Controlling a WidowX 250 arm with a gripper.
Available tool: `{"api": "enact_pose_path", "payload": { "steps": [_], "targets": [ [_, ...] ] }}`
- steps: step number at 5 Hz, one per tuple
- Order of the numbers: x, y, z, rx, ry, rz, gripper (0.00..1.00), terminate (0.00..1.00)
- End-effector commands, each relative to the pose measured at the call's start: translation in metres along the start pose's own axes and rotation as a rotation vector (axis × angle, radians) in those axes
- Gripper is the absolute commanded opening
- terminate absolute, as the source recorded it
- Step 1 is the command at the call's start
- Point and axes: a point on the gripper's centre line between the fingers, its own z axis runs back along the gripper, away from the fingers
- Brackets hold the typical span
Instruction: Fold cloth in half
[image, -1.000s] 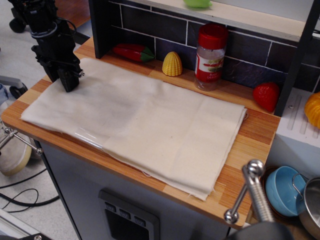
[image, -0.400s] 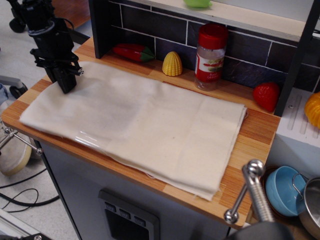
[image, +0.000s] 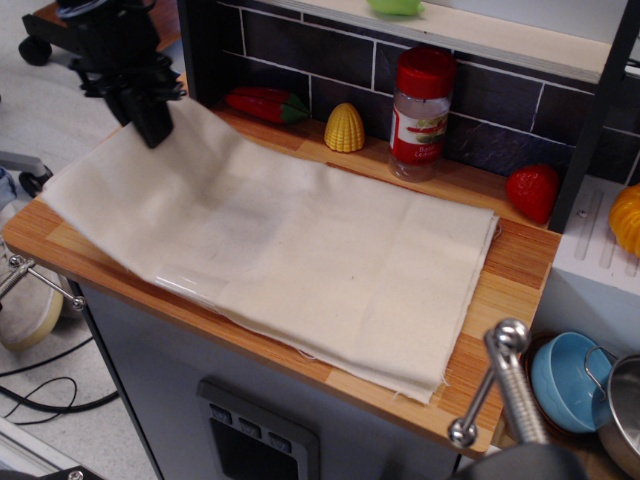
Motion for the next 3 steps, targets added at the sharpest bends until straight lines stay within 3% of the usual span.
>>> {"api": "enact_pose_path", "payload": {
  "steps": [1,2,3],
  "targets": [
    [0.002,-0.044,0.037,-0.047,-0.072,-0.011,0.0,0.0],
    [-0.004,-0.075,0.024,-0.068,-0.113,0.008,0.0,0.0],
    [-0.002,-0.099,0.018,-0.096,-0.117,0.032,0.0,0.0]
  ]
}}
